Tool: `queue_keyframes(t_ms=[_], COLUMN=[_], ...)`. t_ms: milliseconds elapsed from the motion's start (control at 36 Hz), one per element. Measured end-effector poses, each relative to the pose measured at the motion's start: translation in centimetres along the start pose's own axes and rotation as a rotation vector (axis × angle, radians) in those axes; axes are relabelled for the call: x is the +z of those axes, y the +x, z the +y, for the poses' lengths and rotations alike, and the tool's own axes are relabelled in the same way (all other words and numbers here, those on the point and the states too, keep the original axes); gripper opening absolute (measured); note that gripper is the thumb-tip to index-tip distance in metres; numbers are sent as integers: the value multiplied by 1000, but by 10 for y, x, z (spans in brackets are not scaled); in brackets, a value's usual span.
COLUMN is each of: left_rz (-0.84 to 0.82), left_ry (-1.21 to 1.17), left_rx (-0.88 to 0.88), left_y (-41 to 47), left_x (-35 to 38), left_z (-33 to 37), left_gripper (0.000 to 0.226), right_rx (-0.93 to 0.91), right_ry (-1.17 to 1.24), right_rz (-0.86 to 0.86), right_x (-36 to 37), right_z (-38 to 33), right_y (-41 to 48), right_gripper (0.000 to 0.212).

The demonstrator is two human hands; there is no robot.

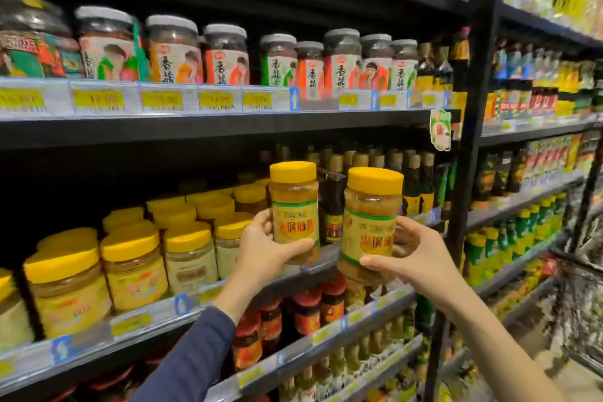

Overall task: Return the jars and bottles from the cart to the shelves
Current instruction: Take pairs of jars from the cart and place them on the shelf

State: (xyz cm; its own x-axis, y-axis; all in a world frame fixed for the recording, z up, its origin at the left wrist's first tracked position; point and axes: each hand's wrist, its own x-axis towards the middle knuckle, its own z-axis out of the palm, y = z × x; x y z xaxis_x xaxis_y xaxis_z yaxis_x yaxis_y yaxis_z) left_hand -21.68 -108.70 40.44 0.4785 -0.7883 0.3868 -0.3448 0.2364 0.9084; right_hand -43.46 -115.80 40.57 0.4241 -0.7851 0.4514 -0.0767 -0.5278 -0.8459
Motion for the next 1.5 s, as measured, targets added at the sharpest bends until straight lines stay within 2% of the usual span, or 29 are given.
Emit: queue_keyframes(t_ms=[139, 306, 389, 556, 667, 778, 861, 1167, 1278, 1389, 1500], left_rz=[36, 76, 92, 96, 78, -1, -65, -247, -225, -183, -157], left_ry=[40, 98, 137, 240, 301, 321, 307, 412, 463, 553, 591], left_rx=[-13, -53, -101, -170, -232, -257, -253, -179, -168, -156, -152], left_y=[25, 53, 68, 87, 94, 96, 96, 96, 100, 106, 109], left_x=[12, 28, 36, 44, 44, 48, 52, 56, 58, 60, 63], left_z=[-15, -35, -44, -63, -77, -73, -71, -71, -72, -75, -77], left_gripper=[78, 83, 88, 69, 79, 54, 47, 53, 57, 64, 62], right_rx=[8, -28, -24, -33, -28, -26, -21, -40, -41, -33, -28], right_ry=[27, 82, 97, 97, 106, 111, 118, 144, 151, 152, 143], right_rz=[-44, -120, -147, -191, -206, -221, -233, -263, -268, -270, -276], right_x=[-3, -6, -12, -23, -28, -30, -30, -31, -29, -27, -25], right_z=[20, 36, 45, 60, 68, 72, 75, 79, 82, 86, 91], right_y=[30, 57, 68, 85, 92, 98, 101, 105, 105, 105, 105], right_gripper=[83, 63, 63, 71, 68, 74, 79, 68, 62, 64, 66])
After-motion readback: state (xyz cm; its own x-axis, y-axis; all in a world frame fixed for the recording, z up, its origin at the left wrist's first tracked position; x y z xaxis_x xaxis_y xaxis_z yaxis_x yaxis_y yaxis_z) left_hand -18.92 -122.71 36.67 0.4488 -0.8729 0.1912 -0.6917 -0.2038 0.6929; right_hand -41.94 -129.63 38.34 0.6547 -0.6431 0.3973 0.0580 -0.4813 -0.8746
